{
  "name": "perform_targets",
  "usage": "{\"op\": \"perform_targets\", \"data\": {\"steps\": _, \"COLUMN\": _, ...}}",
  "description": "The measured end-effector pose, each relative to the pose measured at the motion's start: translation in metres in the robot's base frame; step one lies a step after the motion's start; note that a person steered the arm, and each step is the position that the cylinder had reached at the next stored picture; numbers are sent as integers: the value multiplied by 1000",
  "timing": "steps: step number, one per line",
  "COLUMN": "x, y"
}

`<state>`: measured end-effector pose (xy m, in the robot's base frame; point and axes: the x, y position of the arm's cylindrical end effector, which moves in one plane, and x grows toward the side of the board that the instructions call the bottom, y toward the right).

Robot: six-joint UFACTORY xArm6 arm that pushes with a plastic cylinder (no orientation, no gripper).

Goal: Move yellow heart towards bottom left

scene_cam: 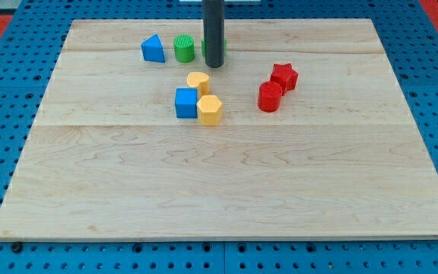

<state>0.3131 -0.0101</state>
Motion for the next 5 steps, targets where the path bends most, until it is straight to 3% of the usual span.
{"op": "perform_targets", "data": {"steps": 1, "x": 31, "y": -11}}
{"op": "perform_targets", "data": {"steps": 3, "x": 100, "y": -102}}
{"op": "perform_targets", "data": {"steps": 5, "x": 133, "y": -166}}
